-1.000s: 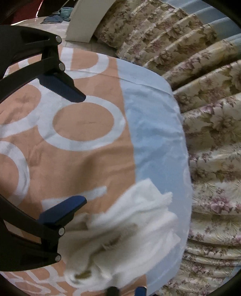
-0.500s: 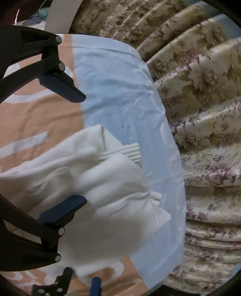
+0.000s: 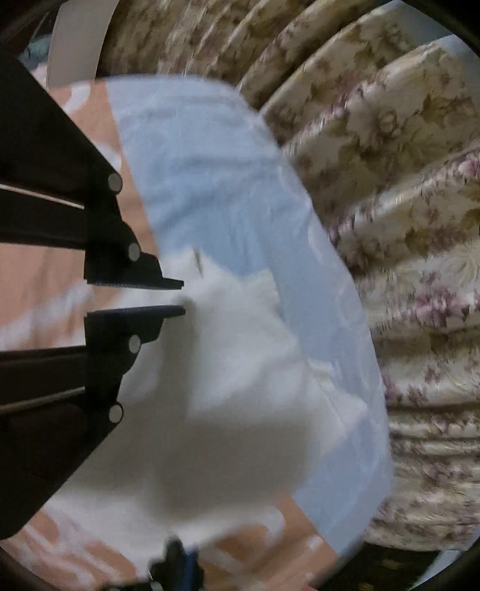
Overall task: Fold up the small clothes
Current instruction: 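Grasp the bundle edge with the left tool while the right tool grips the other end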
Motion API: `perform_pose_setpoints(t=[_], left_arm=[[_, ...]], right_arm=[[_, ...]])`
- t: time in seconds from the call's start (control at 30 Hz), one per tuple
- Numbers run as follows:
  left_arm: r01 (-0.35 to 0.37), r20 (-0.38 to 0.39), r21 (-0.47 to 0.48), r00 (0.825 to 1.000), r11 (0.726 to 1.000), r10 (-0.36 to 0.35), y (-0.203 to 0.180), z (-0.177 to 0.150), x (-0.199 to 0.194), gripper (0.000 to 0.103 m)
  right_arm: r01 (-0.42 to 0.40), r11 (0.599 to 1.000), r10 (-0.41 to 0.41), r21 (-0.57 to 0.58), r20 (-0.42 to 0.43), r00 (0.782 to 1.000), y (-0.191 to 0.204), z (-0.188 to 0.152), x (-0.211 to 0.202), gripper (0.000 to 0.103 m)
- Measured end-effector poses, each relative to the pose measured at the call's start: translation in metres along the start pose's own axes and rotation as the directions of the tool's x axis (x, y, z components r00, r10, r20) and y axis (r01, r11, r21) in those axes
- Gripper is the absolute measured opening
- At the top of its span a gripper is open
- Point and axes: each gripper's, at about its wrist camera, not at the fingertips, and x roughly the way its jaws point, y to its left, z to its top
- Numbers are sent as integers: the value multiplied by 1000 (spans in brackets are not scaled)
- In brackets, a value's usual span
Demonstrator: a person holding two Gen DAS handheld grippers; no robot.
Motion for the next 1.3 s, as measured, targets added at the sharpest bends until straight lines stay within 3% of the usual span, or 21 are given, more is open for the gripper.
perform_pose_setpoints(t=[0.17,0.2,0.23,0.3,0.43,0.6,0.77,0.8,0.83,1.03,1.17,1.3], left_arm=[[-17,-31,-11,999,1000,16,8,-26,7,11],[-18,-22,-15,1000,1000,17,5,-34,1,22],[-16,-15,-22,1000,1000,16,1,-40,-6,46],[-3,27,-49,1000,999,4,-8,-53,-28,70],[98,79,-76,993,992,-92,-32,-63,-64,75],[195,83,-83,979,977,-188,-71,-65,-77,75],[204,11,-65,979,977,-204,-90,-64,-47,74],[211,1,-68,977,975,-211,-91,-66,-42,61],[220,-19,-73,975,973,-222,-90,-67,-35,42],[276,-28,-111,960,955,-280,-76,-71,-27,16],[284,-21,-129,957,950,-289,-64,-79,-37,15],[301,-25,-135,951,944,-307,-61,-89,-36,15]], right_arm=[[9,1000,-9,3,-15,1000,-3,-5,15,11],[-9,1000,9,7,-10,1000,-5,-4,14,16],[-28,999,28,17,-5,1000,-8,-4,12,19],[-72,996,71,59,17,997,-20,-3,4,26],[-71,991,67,117,31,997,-37,1,-2,27],[-83,980,75,181,54,996,-55,4,-3,32],[-118,969,112,219,40,993,-58,10,14,32],[-120,969,114,214,39,993,-56,11,16,32],[-123,970,117,209,41,992,-55,11,17,31],[-101,985,92,143,67,994,-39,13,16,9],[-62,996,56,71,76,996,-23,11,9,4],[39,999,-36,-37,80,996,-10,7,14,4]])
